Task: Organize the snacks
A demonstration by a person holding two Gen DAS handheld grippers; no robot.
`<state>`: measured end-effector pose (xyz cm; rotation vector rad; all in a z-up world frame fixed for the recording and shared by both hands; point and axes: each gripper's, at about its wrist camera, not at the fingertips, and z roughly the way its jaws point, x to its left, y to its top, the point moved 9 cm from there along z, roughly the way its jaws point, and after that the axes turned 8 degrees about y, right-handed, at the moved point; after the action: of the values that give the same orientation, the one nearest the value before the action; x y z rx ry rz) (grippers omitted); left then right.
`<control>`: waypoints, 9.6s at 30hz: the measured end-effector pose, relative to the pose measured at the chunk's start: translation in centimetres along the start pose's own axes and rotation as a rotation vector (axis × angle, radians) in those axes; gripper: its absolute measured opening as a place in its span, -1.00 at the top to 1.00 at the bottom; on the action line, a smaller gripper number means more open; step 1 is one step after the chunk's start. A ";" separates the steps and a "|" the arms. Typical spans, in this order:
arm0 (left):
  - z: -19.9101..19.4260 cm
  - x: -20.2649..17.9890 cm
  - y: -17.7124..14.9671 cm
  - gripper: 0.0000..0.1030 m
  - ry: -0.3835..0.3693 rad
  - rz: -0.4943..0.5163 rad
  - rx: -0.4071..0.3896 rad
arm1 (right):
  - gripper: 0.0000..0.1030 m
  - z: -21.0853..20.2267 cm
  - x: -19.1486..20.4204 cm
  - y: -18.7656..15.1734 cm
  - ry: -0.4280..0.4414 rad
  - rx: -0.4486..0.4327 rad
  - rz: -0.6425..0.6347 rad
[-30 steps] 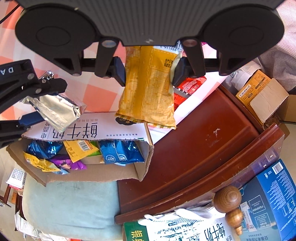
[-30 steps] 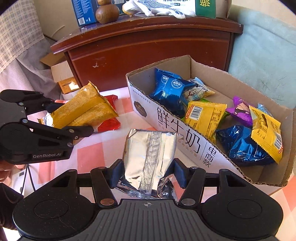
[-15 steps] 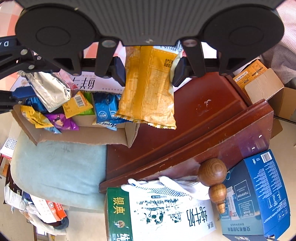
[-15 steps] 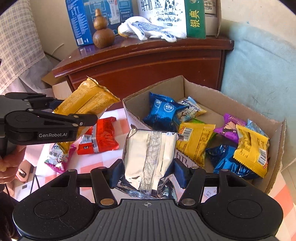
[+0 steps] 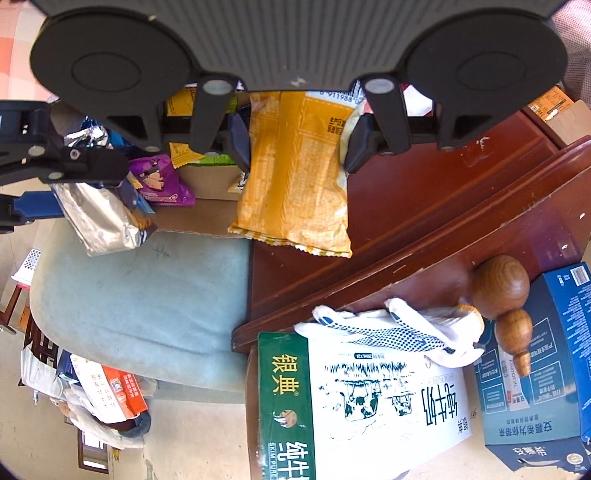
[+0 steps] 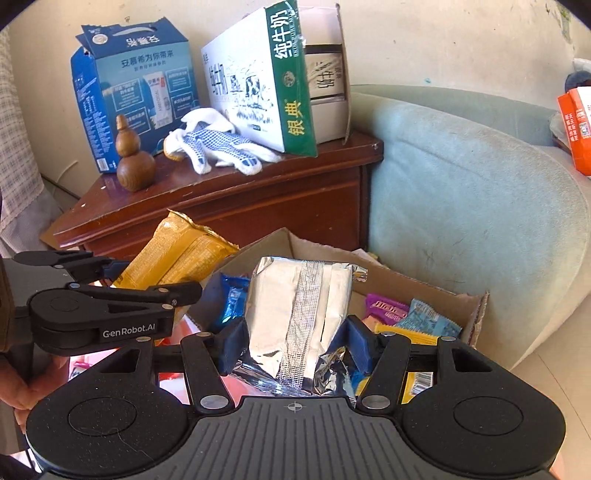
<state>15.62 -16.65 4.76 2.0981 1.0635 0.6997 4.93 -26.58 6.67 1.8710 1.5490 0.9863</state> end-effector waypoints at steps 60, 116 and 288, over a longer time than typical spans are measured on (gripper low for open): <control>5.3 14.2 -9.4 -0.62 0.254 -0.222 0.244 | -0.50 5.4 8.5 -5.4 0.220 0.148 -0.063; -3.0 14.1 -16.0 -0.73 -0.035 0.013 0.346 | -0.68 9.9 13.5 -11.6 0.286 0.317 -0.157; 0.7 -1.1 -2.0 -0.93 0.179 0.079 0.212 | -0.96 -0.8 -6.1 -3.3 -0.332 0.126 0.119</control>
<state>14.59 -16.93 2.61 2.3020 1.2016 0.8589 1.83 -31.90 3.33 2.1099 1.3404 0.5968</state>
